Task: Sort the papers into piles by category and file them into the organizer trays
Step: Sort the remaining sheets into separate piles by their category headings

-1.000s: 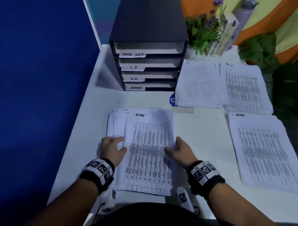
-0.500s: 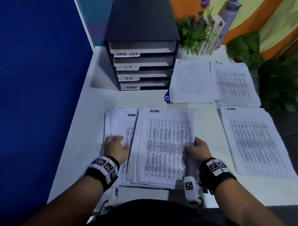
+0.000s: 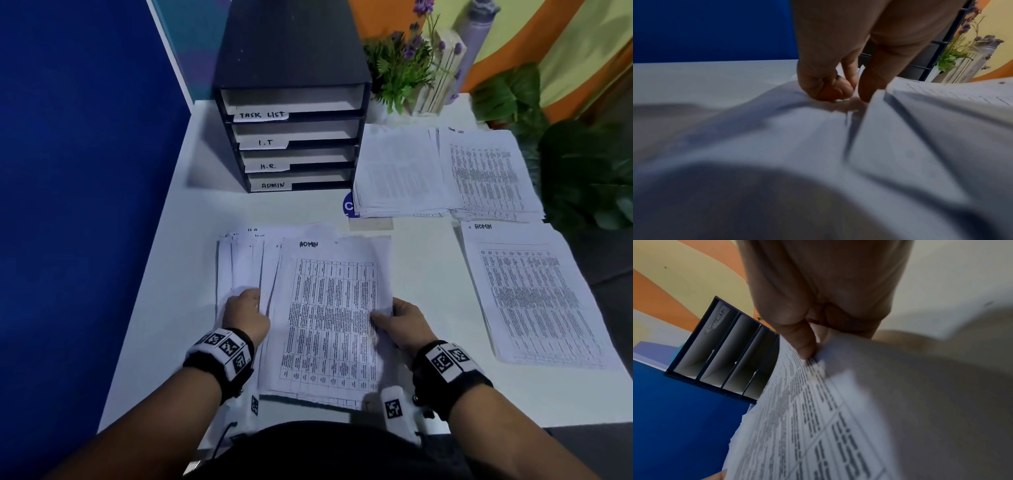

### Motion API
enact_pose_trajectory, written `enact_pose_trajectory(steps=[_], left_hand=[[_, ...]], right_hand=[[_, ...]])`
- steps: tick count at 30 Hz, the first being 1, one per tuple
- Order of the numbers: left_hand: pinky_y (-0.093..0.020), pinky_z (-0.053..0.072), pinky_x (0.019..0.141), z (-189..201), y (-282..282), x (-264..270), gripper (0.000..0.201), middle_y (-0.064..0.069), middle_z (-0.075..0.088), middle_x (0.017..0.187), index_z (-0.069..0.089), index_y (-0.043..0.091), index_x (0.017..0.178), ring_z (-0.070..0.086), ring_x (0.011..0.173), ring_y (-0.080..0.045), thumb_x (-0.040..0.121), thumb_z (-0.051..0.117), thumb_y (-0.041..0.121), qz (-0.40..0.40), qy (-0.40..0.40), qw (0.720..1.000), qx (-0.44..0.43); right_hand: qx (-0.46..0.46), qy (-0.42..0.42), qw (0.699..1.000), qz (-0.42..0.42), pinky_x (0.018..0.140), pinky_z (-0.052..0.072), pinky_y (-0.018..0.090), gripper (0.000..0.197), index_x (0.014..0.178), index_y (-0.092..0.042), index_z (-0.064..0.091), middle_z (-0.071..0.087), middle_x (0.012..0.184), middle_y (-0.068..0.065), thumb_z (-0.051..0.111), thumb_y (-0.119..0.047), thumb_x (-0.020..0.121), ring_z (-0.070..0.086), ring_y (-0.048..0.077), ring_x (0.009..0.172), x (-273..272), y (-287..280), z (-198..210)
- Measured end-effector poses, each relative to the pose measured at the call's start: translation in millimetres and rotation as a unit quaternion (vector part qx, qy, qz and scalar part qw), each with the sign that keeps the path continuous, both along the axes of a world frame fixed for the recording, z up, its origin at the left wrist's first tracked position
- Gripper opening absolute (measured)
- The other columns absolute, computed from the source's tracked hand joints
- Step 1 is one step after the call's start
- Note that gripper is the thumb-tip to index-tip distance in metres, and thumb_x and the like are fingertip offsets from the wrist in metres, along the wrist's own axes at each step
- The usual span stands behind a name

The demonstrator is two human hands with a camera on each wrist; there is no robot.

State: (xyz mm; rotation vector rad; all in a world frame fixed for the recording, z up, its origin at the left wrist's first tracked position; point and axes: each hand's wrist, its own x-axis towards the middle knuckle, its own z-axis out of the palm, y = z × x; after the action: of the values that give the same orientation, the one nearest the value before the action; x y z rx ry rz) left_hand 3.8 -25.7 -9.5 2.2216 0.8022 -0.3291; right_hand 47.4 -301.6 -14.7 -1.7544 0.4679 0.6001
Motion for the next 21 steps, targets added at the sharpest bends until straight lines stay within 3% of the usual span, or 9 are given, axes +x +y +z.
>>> enact_pose_trajectory(steps=[2, 3, 5, 6, 9, 15, 18, 19, 21], left_hand=[[-0.028, 0.036, 0.062, -6, 1, 0, 0.021, -0.002, 0.041, 0.068, 0.041, 0.022, 0.054, 0.044, 0.066, -0.026, 0.057, 0.032, 0.003, -0.014, -0.013, 1.000, -0.001], [-0.028, 0.040, 0.068, -6, -1, 0, 0.026, -0.003, 0.046, 0.078, 0.049, 0.023, 0.056, 0.048, 0.075, -0.025, 0.062, 0.035, 0.002, -0.016, -0.010, 1.000, -0.004], [-0.035, 0.043, 0.100, 3, -6, -2, 0.034, -0.006, 0.046, 0.121, 0.070, 0.020, 0.099, 0.050, 0.112, -0.026, 0.080, 0.048, 0.003, 0.007, 0.010, 1.000, -0.001], [-0.036, 0.037, 0.110, 5, -7, -1, 0.039, -0.008, 0.037, 0.136, 0.063, 0.018, 0.121, 0.044, 0.125, -0.027, 0.085, 0.052, 0.006, 0.015, 0.022, 1.000, 0.011], [-0.033, 0.032, 0.112, 10, -10, 1, 0.055, -0.016, 0.029, 0.146, 0.044, 0.011, 0.140, 0.037, 0.133, -0.033, 0.087, 0.058, 0.014, 0.009, 0.053, 0.998, 0.044], [-0.031, 0.040, 0.107, 13, -10, 5, 0.037, -0.008, 0.039, 0.138, 0.067, 0.021, 0.115, 0.050, 0.119, -0.030, 0.081, 0.055, 0.010, 0.000, 0.052, 0.999, 0.008], [-0.035, 0.048, 0.101, 8, -5, 8, 0.013, -0.011, 0.059, 0.117, 0.069, 0.026, 0.070, 0.061, 0.101, -0.028, 0.074, 0.057, 0.028, 0.012, 0.038, 0.999, -0.008], [-0.037, 0.050, 0.097, 7, -6, 9, 0.021, -0.014, 0.061, 0.105, 0.063, 0.020, 0.060, 0.063, 0.093, -0.031, 0.075, 0.059, 0.033, 0.014, 0.041, 0.999, -0.016], [-0.039, 0.054, 0.087, 12, -11, 7, 0.035, -0.016, 0.060, 0.093, 0.056, 0.013, 0.059, 0.063, 0.087, -0.034, 0.075, 0.060, 0.043, -0.012, 0.037, 0.999, -0.023]], right_hand=[[-0.005, -0.012, 1.000, 0.004, 0.065, 0.052, 0.041, 0.007, 0.078, -0.006, 0.064, 0.061, 0.058, 0.006, 0.064, -0.003, 0.084, 0.054, 0.022, 0.057, 1, -1, -1], [-0.010, -0.016, 1.000, 0.002, 0.064, 0.054, 0.044, 0.009, 0.076, -0.008, 0.064, 0.061, 0.057, 0.006, 0.064, -0.003, 0.084, 0.056, 0.024, 0.056, 1, -1, -1], [-0.026, -0.026, 0.999, -0.003, 0.063, 0.056, 0.054, 0.011, 0.073, -0.011, 0.062, 0.061, 0.058, 0.008, 0.065, -0.004, 0.081, 0.059, 0.028, 0.057, 2, -4, 0], [-0.035, -0.028, 0.999, -0.009, 0.063, 0.055, 0.056, 0.014, 0.071, -0.011, 0.061, 0.061, 0.059, 0.011, 0.064, -0.003, 0.081, 0.059, 0.029, 0.057, 3, -4, 2], [-0.054, -0.028, 0.998, -0.029, 0.062, 0.056, 0.050, 0.017, 0.070, -0.008, 0.059, 0.059, 0.063, 0.015, 0.062, 0.003, 0.083, 0.056, 0.025, 0.052, 4, -7, 4], [-0.051, -0.031, 0.998, 0.020, 0.071, 0.055, 0.063, 0.014, 0.074, -0.016, 0.063, 0.065, 0.067, 0.010, 0.065, -0.003, 0.078, 0.063, 0.031, 0.067, 4, -9, -3], [-0.049, -0.038, 0.998, 0.003, 0.067, 0.054, 0.065, 0.012, 0.072, -0.015, 0.063, 0.063, 0.066, 0.012, 0.066, -0.004, 0.076, 0.062, 0.032, 0.064, 5, -10, 1], [-0.045, -0.036, 0.998, -0.003, 0.066, 0.054, 0.066, 0.012, 0.072, -0.013, 0.063, 0.062, 0.064, 0.012, 0.067, -0.003, 0.077, 0.061, 0.031, 0.062, 6, -11, 3], [-0.025, -0.017, 1.000, -0.010, 0.065, 0.053, 0.068, 0.011, 0.075, -0.008, 0.062, 0.060, 0.065, 0.014, 0.066, 0.001, 0.081, 0.059, 0.030, 0.058, 6, -10, 10]])
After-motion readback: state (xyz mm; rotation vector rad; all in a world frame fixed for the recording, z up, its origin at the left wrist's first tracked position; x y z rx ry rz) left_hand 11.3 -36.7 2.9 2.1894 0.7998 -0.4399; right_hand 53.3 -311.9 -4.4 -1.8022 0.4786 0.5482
